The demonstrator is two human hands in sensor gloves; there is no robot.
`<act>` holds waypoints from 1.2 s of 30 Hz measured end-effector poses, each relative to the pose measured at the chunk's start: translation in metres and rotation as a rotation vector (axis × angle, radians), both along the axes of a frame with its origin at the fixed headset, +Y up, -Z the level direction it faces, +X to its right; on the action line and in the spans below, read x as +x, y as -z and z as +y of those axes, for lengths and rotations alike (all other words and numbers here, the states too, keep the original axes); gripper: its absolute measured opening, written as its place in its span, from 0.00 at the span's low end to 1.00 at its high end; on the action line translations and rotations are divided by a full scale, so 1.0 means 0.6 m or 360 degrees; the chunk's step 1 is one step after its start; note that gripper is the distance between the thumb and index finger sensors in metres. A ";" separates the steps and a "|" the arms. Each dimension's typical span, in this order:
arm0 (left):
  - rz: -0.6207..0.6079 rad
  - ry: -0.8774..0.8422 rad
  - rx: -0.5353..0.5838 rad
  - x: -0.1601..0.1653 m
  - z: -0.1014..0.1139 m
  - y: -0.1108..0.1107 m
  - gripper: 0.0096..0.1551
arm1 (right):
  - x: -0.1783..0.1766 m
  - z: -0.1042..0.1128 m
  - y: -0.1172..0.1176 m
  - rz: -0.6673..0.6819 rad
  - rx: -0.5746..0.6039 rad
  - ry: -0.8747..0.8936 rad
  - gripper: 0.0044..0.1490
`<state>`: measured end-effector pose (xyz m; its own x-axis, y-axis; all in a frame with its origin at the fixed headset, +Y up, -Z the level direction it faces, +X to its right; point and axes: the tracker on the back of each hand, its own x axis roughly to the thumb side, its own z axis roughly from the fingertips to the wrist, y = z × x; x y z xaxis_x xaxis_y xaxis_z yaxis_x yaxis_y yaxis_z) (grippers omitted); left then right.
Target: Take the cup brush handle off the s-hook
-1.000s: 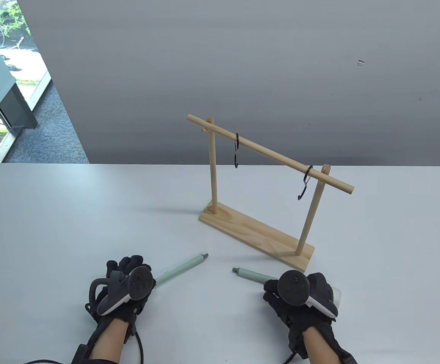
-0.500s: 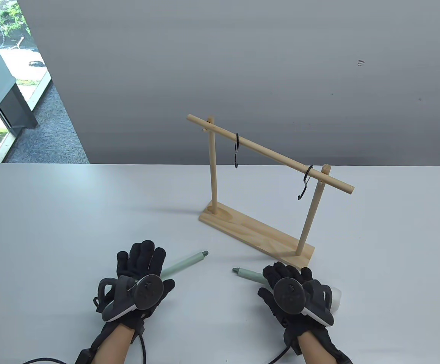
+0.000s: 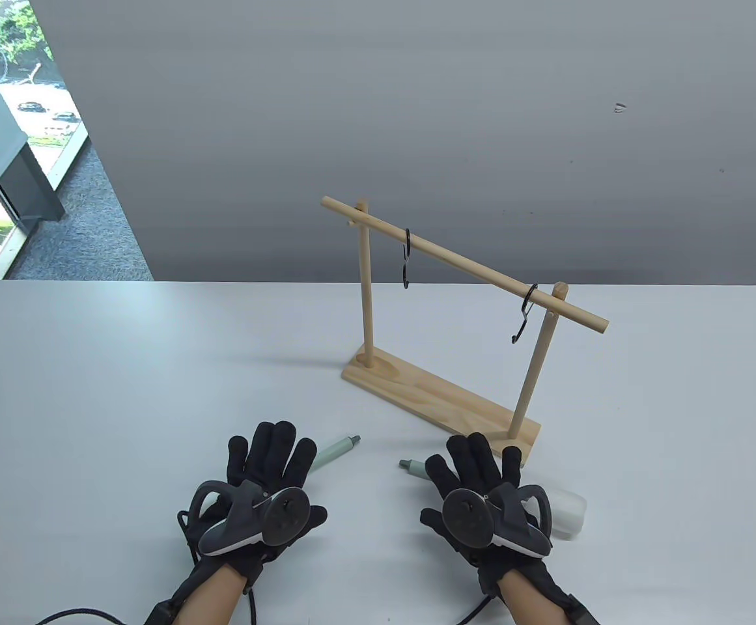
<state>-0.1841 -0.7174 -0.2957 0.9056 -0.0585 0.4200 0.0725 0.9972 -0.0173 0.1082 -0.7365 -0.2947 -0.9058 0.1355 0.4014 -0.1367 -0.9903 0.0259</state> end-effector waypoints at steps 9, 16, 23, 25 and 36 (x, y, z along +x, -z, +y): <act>-0.0016 0.0042 -0.0025 0.001 -0.001 -0.002 0.56 | -0.005 -0.003 0.001 0.0007 -0.0012 -0.0048 0.48; -0.0022 0.0074 -0.0040 0.003 -0.002 -0.003 0.56 | -0.004 -0.003 0.001 -0.0003 -0.0021 -0.0045 0.48; -0.0014 0.0082 -0.0067 0.004 -0.002 -0.004 0.56 | -0.003 -0.002 0.001 -0.0015 -0.0038 -0.0043 0.48; -0.0013 0.0081 -0.0069 0.004 -0.003 -0.004 0.56 | -0.002 -0.002 0.001 -0.0015 -0.0039 -0.0044 0.48; -0.0005 0.0083 -0.0092 0.003 -0.005 -0.003 0.56 | -0.002 -0.001 0.001 -0.0012 -0.0047 -0.0048 0.47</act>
